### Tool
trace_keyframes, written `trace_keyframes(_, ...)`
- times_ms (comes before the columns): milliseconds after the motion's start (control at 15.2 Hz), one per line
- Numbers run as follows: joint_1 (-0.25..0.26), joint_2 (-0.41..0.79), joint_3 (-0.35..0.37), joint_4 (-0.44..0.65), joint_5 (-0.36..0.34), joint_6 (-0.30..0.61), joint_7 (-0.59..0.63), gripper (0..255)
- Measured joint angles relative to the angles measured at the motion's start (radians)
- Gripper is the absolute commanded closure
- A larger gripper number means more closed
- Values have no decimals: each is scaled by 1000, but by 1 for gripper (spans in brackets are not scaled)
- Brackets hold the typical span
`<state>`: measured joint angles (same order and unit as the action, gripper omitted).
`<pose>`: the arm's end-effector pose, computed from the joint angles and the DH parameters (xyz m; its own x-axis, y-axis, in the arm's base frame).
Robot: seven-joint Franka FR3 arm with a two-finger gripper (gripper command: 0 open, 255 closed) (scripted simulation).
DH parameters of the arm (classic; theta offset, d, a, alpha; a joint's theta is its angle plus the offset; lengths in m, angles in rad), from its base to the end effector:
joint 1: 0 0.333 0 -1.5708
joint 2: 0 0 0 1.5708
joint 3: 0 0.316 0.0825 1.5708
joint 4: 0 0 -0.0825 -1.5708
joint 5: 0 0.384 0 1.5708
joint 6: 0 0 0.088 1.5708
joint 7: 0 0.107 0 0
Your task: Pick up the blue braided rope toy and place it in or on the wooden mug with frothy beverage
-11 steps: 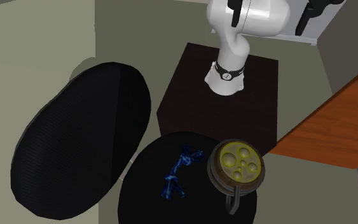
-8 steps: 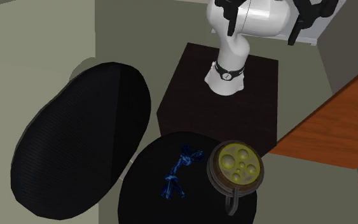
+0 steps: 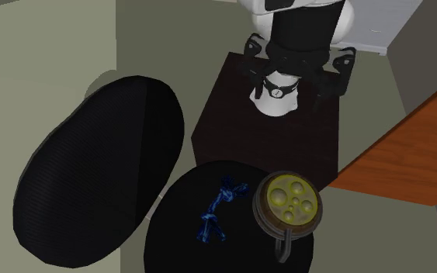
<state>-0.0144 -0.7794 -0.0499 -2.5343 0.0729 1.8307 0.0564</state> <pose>0.3248 -0.0171 0.5266 0.9896 -0.1269 0.0676 -0.1189 -0.9867 -0.1105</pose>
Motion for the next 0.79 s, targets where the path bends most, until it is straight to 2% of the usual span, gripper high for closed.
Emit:
trace_keyframes(396,-16,89,-42,-132,-14,204,-56,0)
trace_keyframes(792,-16,253,-77,-224,-8,442,-107,0)
